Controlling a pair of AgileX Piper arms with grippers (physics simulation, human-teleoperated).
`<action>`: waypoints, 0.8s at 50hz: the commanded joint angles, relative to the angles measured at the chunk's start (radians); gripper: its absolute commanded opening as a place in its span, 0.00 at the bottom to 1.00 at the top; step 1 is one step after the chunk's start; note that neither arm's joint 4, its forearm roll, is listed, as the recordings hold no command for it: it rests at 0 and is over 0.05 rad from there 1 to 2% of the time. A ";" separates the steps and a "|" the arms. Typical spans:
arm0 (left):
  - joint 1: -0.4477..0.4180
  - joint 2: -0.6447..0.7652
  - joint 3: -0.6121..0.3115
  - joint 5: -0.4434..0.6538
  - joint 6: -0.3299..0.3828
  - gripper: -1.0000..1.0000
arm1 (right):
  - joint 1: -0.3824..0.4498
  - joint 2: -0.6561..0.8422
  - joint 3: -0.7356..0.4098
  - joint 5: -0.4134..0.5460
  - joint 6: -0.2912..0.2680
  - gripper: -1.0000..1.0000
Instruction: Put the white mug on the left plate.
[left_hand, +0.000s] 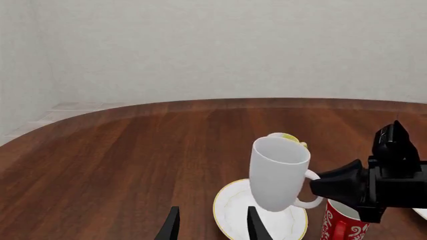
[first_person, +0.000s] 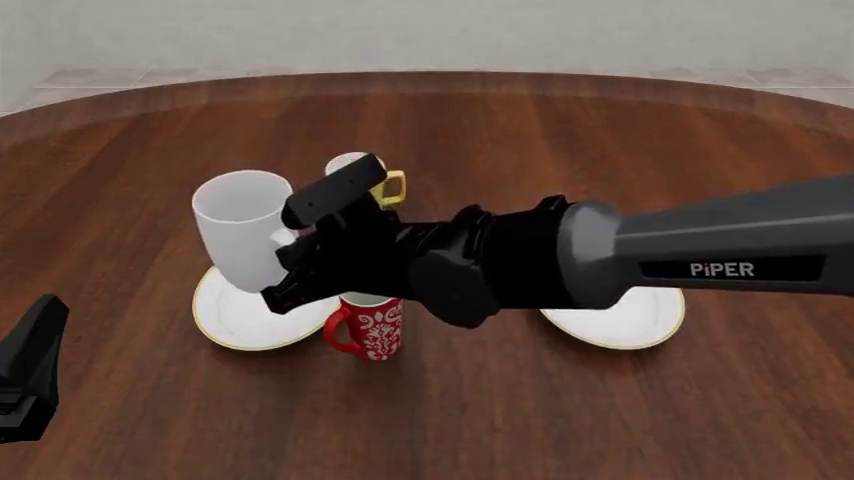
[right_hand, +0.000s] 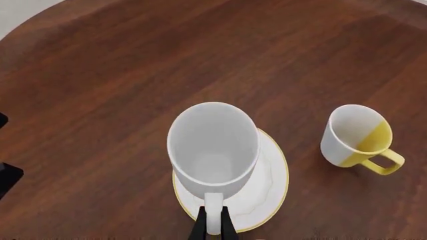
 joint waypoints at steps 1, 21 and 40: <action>0.000 0.000 0.000 0.000 0.000 1.00 | 0.000 -0.002 0.001 -0.005 0.007 0.00; 0.000 0.000 0.000 0.000 0.000 1.00 | -0.018 0.000 -0.002 -0.012 0.026 0.00; 0.000 0.000 0.000 0.000 0.000 1.00 | -0.022 -0.010 -0.002 -0.015 0.051 1.00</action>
